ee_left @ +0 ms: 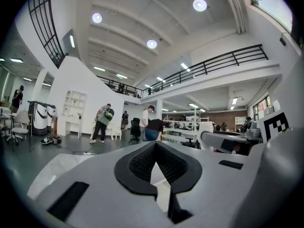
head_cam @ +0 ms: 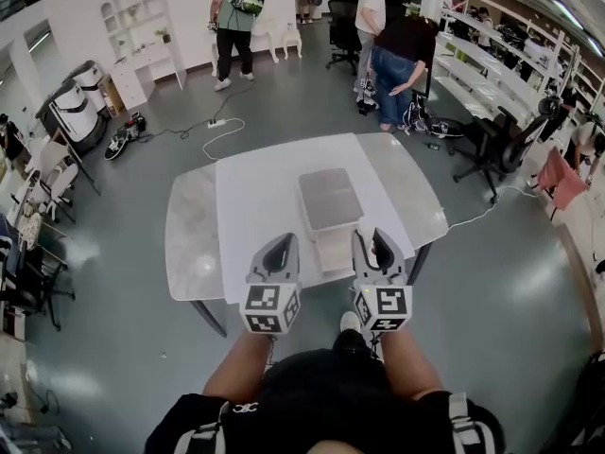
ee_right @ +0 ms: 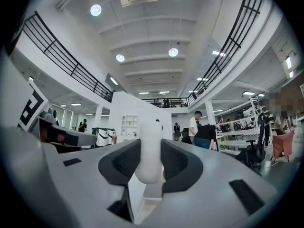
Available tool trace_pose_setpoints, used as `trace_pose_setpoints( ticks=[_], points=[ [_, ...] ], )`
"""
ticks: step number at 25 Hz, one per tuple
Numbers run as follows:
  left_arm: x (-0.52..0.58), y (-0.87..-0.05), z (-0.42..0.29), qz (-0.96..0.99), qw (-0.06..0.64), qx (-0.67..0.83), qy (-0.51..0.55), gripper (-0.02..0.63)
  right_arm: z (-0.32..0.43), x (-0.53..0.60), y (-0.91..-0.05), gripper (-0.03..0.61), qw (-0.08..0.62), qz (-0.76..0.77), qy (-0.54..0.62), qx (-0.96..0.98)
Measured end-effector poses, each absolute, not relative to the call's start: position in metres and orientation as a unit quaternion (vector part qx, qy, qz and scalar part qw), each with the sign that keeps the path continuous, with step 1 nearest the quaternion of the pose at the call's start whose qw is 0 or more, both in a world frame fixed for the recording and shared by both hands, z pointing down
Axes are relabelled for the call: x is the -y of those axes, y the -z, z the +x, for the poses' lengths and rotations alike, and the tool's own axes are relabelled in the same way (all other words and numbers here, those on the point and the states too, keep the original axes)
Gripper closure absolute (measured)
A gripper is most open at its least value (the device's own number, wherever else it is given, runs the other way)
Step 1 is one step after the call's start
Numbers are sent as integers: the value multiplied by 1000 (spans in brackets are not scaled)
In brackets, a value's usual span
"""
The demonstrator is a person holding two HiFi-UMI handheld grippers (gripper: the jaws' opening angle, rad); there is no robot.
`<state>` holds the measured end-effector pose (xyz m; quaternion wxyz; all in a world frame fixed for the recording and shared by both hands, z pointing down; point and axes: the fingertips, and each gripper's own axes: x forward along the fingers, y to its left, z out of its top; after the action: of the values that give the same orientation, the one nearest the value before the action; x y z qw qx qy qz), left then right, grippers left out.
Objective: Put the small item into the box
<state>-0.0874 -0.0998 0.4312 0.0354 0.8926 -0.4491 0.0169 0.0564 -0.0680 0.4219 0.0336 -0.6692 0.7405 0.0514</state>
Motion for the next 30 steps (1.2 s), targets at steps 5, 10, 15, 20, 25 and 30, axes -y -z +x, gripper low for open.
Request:
trace_pose_setpoints(
  ticks=[5,10,15,20,25,30],
  points=[
    [149,-429,-74,884,39,466,-20,601,70,122,-424,456,25,-651,-42,-758],
    [197,-425,-53,873,45,485,-23,601,93,174,-425,456,17,-634,-35,-772],
    [239,-421,-29,865,54,497,-27,601,112,219,-420,456,9,-616,-32,-787],
    [286,-417,0,862,55,503,-25,601,132,266,-423,456,1,-596,-24,-803],
    [326,-410,17,854,53,517,-24,601,142,306,-420,456,-2,-572,-20,-820],
    [348,-417,17,849,58,525,-24,601,141,333,-429,457,-11,-544,-13,-839]
  ],
)
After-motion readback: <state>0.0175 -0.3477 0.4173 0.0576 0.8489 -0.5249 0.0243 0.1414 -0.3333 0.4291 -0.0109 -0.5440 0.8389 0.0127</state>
